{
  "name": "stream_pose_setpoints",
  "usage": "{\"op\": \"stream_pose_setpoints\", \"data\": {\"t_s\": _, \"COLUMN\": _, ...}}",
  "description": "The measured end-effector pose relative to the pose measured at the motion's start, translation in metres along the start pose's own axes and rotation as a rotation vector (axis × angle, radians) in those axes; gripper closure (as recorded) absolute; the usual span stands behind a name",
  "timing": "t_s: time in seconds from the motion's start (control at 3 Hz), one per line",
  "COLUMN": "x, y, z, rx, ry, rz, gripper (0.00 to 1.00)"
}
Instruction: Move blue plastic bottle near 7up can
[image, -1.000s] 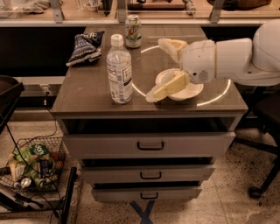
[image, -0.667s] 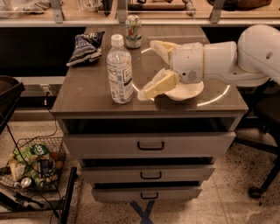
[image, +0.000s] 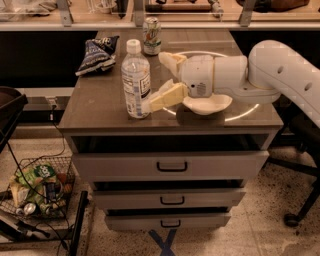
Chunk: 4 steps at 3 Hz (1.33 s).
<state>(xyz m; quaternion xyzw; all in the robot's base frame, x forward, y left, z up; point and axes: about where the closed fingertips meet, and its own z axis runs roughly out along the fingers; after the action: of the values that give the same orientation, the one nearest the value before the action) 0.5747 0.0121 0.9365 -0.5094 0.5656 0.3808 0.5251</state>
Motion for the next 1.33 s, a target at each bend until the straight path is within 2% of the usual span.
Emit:
{"op": "stream_pose_setpoints", "data": {"t_s": 0.33, "x": -0.008, "y": 0.001, "z": 0.012, "rx": -0.022, "ry": -0.078, "rz": 0.017, "gripper": 0.0}}
{"op": "stream_pose_setpoints", "data": {"t_s": 0.67, "x": -0.022, "y": 0.007, "z": 0.025, "rx": -0.056, "ry": -0.119, "rz": 0.027, "gripper": 0.0}}
{"op": "stream_pose_setpoints", "data": {"t_s": 1.0, "x": -0.028, "y": 0.012, "z": 0.037, "rx": -0.067, "ry": -0.107, "rz": 0.031, "gripper": 0.18}}
{"op": "stream_pose_setpoints", "data": {"t_s": 1.33, "x": -0.03, "y": 0.013, "z": 0.04, "rx": -0.072, "ry": -0.106, "rz": 0.03, "gripper": 0.41}}
